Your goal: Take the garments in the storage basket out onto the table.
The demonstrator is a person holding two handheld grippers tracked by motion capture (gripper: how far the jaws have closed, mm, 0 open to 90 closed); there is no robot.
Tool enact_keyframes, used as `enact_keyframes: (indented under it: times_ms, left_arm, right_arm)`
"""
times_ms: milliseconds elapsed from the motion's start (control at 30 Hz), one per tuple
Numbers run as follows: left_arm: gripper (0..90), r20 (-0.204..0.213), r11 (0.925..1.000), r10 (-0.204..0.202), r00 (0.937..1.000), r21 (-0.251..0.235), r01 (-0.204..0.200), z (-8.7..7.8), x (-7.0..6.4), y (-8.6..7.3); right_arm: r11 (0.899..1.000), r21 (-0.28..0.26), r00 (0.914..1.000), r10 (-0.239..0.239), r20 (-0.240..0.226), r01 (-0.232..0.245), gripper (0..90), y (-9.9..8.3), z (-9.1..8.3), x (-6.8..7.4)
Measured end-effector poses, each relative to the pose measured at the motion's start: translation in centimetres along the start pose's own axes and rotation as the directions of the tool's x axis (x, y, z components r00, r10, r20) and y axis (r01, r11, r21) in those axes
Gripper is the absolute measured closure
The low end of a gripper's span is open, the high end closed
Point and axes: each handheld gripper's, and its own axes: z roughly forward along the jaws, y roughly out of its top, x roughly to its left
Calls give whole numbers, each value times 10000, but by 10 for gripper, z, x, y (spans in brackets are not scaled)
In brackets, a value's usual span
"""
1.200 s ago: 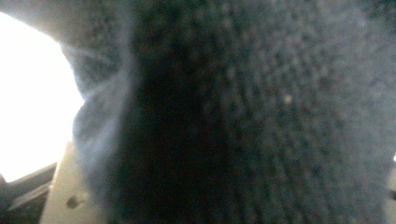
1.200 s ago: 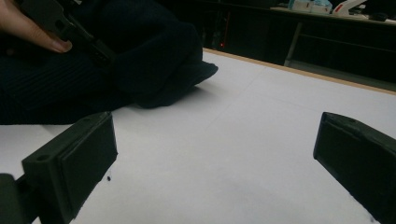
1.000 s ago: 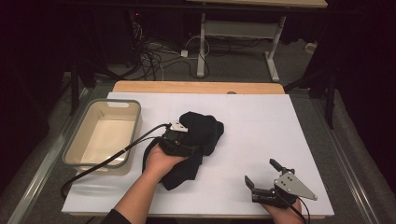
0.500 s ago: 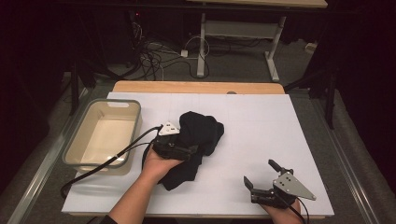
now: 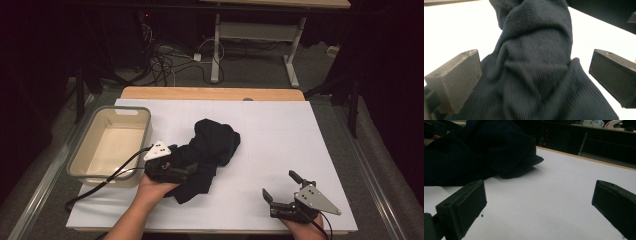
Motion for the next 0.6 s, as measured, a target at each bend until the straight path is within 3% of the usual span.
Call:
enact_keyframes:
  times_ms: [167,300,467,600]
  left_arm:
    - [0,21,9991,-99,9999,-419,100,-20,-6,-16]
    - [0,314,9974,-169,9994,-702,190,-35,-13,-31]
    - [0,456,9955,-266,9986,-901,307,-49,-19,-37]
    - [0,301,9974,-256,9992,-673,276,-56,-24,-51]
  right_arm:
    - [10000,20,10000,-5,-58,5,0,0,1,1]
    - [9999,98,9998,-114,-138,116,0,0,3,6]
    - [9998,132,9997,-159,-192,162,0,0,5,8]
    - [9996,171,9993,-224,-297,229,0,0,6,11]
